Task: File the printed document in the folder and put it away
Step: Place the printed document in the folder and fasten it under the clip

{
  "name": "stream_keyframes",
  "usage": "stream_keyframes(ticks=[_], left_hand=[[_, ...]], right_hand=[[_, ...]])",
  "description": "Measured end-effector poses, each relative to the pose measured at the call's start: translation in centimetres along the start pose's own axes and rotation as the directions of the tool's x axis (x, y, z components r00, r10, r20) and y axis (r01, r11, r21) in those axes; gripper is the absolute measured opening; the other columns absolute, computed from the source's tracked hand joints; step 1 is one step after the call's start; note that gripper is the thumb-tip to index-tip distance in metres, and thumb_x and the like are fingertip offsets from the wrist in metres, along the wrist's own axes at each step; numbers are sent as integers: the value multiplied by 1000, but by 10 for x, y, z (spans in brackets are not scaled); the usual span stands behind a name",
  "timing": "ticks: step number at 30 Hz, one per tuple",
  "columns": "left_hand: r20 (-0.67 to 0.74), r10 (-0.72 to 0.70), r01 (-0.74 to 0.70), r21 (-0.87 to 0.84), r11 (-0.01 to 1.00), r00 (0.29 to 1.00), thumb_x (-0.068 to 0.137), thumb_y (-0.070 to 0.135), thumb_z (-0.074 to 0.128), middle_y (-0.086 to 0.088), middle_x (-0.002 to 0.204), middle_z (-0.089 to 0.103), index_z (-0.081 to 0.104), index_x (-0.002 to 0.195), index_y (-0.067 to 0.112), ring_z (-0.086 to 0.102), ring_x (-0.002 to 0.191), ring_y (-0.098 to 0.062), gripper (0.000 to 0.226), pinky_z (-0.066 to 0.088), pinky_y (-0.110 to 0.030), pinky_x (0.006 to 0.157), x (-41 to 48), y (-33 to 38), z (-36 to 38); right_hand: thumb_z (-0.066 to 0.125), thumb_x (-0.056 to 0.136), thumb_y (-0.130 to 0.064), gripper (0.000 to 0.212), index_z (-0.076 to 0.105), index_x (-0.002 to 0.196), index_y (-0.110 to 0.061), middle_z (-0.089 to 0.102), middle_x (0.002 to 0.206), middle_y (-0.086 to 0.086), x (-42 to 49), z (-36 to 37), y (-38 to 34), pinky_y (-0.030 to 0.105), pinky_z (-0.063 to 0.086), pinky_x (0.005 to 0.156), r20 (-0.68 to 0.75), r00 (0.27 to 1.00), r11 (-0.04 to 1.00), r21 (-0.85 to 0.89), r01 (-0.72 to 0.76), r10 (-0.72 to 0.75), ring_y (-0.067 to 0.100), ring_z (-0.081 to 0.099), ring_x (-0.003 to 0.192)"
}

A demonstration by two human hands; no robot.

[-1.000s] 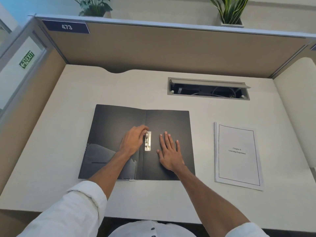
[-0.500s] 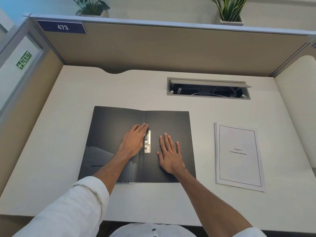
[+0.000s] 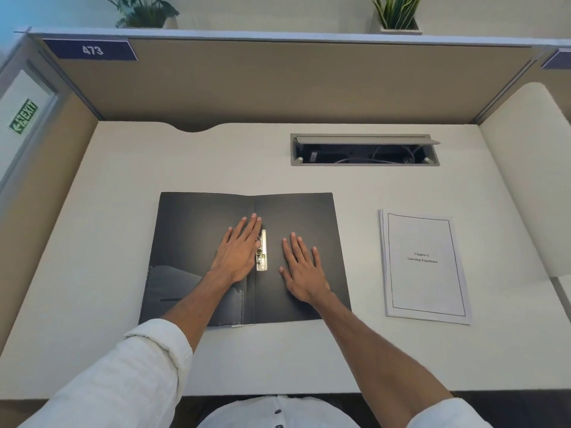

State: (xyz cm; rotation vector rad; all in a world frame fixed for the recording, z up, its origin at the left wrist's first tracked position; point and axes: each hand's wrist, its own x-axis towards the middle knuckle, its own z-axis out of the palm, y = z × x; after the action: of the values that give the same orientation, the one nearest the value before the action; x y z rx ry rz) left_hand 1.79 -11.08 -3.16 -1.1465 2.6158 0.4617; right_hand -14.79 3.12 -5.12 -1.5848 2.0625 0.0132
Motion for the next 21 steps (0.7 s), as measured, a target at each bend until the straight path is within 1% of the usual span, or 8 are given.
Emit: stream_keyframes(ticks=[2,5,7,11,15,18,21], left_hand=[[-27,5,-6,-37,999,1000,121,37,21,1,186,-13,-8,177,19,-5,175,-22,66,9,-50,143,0,5,-2],[-78,35,-41,-85,996,996,121,38,22,2,186,-12,-7,177,19,-5,175,-21,66,9,-50,143,1,20,-4],[-113,76,-86,-83,993,991,121,37,23,1,186,-11,-6,177,19,-4,175,-21,66,8,-49,143,3,35,-3],[-135,165,-176,-74,982,977,120,35,27,1,187,-7,-3,178,18,-2,175,-20,67,8,-45,143,9,77,2],[-115,213,-224,-102,969,970,118,28,37,0,187,-2,-3,178,16,1,175,-21,73,9,-44,143,13,131,10],[-94,239,-250,-134,959,966,117,25,42,-2,187,8,4,178,13,6,175,-23,72,10,-44,143,18,172,16],[-64,233,-241,-191,952,970,117,23,41,-4,186,15,10,177,12,12,174,-25,68,14,-44,142,24,214,22]], right_hand=[[26,119,-44,71,-11,176,-23,-21,183,1,-4,-3,0,56,-1,140,-24,1000,999,46,-14,15,22,-15,173],[26,119,-44,70,-10,176,-23,-19,184,1,-17,-8,7,56,0,140,-64,995,994,79,-70,75,21,-14,173],[26,119,-44,71,-10,176,-23,-19,184,1,-30,-11,18,56,-1,140,-96,987,989,82,-123,130,21,-14,173],[30,118,-41,72,-7,177,-22,-17,184,2,-62,-14,49,55,-1,140,-162,960,972,95,-215,229,21,-13,173],[33,118,-34,70,-3,177,-23,-14,185,0,-96,-19,91,52,-2,140,-241,923,953,117,-280,301,19,-10,174],[30,118,-33,67,0,177,-23,-11,185,-2,-117,-24,126,50,-1,140,-290,886,933,114,-342,361,17,-8,174],[28,119,-35,65,2,177,-23,-10,185,-1,-134,-31,163,50,-1,140,-290,877,923,89,-374,384,18,-6,174]])
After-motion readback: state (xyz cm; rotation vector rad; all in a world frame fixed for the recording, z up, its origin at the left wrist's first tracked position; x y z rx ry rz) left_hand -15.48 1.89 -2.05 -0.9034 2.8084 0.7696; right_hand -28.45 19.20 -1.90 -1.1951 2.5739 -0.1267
